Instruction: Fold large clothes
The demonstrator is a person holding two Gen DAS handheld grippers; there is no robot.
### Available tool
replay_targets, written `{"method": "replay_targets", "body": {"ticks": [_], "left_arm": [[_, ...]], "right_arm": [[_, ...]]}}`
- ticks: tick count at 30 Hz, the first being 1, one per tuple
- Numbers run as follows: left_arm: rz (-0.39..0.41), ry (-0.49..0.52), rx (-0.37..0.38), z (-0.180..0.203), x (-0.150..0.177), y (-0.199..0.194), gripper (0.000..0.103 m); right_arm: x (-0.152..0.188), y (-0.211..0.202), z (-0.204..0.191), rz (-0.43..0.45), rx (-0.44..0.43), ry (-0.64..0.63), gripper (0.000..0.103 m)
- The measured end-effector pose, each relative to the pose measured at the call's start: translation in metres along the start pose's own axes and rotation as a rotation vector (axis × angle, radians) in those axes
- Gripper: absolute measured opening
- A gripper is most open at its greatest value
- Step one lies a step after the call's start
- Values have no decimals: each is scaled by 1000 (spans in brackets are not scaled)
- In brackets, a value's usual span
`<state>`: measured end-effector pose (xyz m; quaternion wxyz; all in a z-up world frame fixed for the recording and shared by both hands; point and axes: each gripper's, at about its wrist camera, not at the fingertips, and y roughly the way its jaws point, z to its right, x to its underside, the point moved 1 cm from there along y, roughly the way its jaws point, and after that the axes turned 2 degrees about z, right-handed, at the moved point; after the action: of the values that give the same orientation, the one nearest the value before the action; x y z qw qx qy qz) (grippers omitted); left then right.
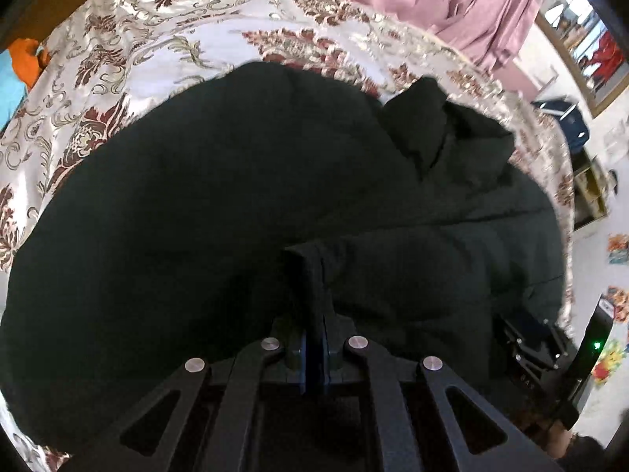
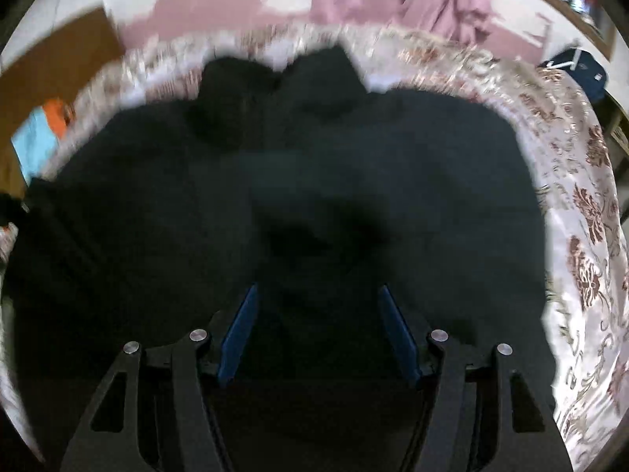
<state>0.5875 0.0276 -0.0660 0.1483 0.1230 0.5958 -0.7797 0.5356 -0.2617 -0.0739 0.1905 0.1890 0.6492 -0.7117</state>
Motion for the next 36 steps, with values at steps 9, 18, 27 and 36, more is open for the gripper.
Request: {"method": "replay_targets", "body": {"ticks": [9,18,27,36], "left_arm": [[7,-54,115,-19,17,-18,39],[92,-331,150,-67,68,-91,87],[333,-1047,-44,-199,170,-142,103],[330,-1435,-55,-300,232,-106,103]], "right_arm": [[11,18,-39,-9,178,-167,59],[2,-40,-52,50,103,-84,59],[15,-77,-105,80,-112,-75,84],[14,-62,-123,30,-120,-99,85]]}}
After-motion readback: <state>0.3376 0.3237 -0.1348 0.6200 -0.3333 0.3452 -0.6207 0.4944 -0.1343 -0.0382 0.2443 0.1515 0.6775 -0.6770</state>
